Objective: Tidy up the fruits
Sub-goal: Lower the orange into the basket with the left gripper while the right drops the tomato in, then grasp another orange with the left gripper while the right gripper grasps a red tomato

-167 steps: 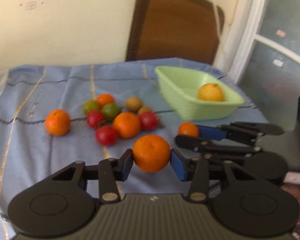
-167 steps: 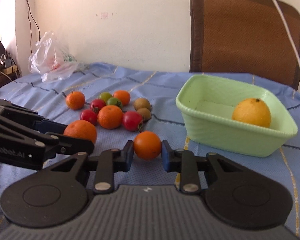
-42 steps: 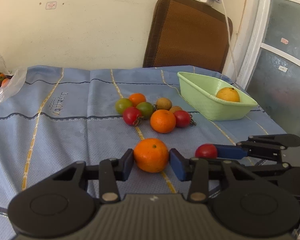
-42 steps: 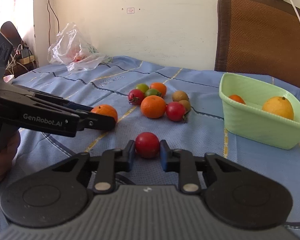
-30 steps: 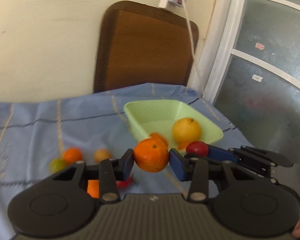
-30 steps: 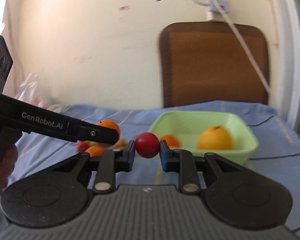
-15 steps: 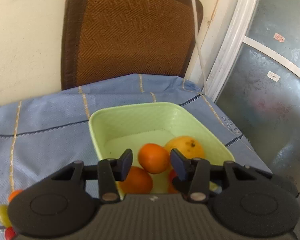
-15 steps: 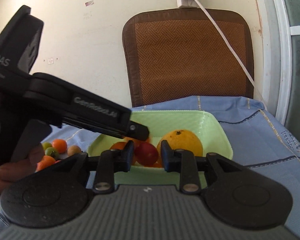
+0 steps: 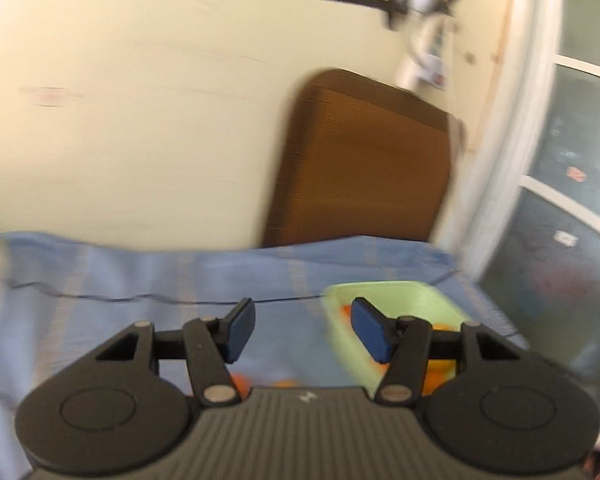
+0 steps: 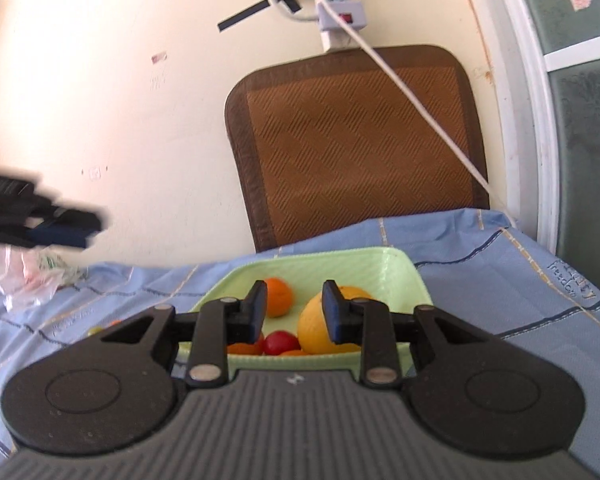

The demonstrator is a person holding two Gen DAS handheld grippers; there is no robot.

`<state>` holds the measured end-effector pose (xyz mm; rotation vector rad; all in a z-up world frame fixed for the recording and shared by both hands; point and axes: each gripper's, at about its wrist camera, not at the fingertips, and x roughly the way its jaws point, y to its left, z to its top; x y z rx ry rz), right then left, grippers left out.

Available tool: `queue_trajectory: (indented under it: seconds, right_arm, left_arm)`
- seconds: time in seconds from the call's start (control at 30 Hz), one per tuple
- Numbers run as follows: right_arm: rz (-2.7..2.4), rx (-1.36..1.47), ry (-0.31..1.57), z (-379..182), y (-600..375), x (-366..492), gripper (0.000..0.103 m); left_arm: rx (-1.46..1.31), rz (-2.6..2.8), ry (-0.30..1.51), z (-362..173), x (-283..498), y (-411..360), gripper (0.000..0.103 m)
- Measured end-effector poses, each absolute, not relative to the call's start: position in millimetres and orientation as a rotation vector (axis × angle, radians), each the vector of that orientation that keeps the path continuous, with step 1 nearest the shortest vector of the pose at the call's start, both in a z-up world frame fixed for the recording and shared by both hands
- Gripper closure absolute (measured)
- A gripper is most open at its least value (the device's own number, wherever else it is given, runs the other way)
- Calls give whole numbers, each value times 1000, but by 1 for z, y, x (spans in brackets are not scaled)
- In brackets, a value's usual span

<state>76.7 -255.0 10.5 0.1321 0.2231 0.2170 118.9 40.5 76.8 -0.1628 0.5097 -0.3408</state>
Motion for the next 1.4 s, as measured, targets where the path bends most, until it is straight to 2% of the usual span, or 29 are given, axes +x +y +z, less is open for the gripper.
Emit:
queue_trajectory:
  seconds: [0.13, 0.27, 0.57, 0.9, 1.0, 1.3, 1.37, 1.4]
  right_arm:
    - [247, 175, 212, 15, -257, 71, 70]
    - [370, 176, 257, 18, -239, 59, 70]
    - [517, -110, 481, 4, -159, 76, 71]
    - [531, -152, 545, -6, -146, 95, 71]
    - [561, -136, 562, -7, -146, 99, 71]
    - [550, -210, 562, -8, -126, 97, 72]
    - [555, -188, 562, -7, -132, 89, 72]
    - [554, -179, 557, -7, -135, 83, 72]
  left_arm:
    - [-162, -294, 556, 61, 96, 67, 52]
    - [-134, -352, 619, 41, 85, 61, 53]
    - [-18, -402, 686, 4, 93, 26, 53]
    - [-92, -439, 718, -8, 108, 38, 66]
    - [-89, -453, 715, -6, 104, 39, 67]
    - [-77, -453, 725, -3, 64, 53, 67]
    - [-68, -441, 716, -2, 58, 53, 61]
    - [-57, -432, 706, -1, 57, 52, 54]
